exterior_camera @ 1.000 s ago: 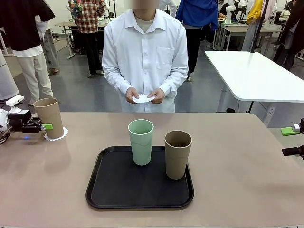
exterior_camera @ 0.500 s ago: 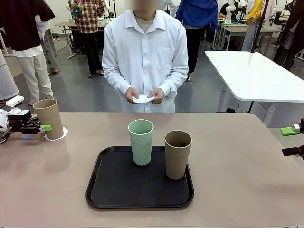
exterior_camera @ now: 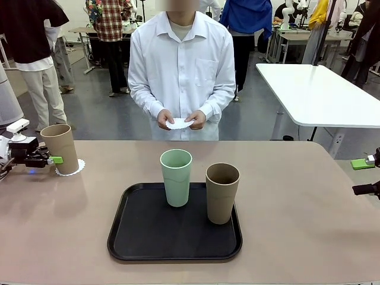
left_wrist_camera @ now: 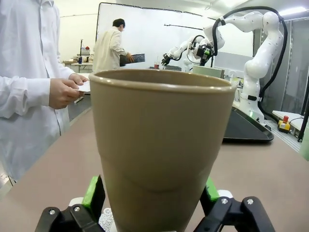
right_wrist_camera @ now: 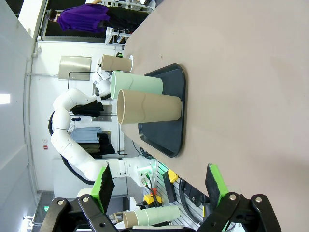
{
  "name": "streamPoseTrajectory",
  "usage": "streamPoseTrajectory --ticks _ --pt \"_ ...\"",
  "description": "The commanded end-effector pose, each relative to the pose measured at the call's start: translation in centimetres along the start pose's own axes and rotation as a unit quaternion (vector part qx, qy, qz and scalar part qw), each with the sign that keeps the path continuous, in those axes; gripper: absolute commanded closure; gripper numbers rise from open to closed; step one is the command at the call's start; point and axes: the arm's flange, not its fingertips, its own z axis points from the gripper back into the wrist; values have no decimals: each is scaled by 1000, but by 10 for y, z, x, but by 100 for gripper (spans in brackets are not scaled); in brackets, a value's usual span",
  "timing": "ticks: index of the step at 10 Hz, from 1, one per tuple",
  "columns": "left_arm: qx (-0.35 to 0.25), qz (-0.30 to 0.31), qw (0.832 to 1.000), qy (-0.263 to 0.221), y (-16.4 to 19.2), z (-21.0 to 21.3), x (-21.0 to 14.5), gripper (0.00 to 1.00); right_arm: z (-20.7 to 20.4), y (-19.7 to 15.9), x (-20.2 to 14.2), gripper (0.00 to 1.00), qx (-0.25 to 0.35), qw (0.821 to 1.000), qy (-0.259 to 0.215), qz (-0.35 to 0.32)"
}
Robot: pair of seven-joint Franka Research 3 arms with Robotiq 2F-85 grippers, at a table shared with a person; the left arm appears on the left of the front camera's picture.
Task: Place coasters on the table and set cups on them.
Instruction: Pick up one Reusable plastic cup and place it on a coaster set by the human.
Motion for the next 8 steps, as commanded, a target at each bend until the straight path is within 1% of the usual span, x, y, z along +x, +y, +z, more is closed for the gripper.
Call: streamPoseTrajectory --ticks 1,8 --pt "-15 -9 1000 13 2 2 -2 0 -1 0 1 0 7 1000 -1 2" --pt "-22 5 998 50 1 3 -6 0 -1 0 1 0 7 1000 -1 2"
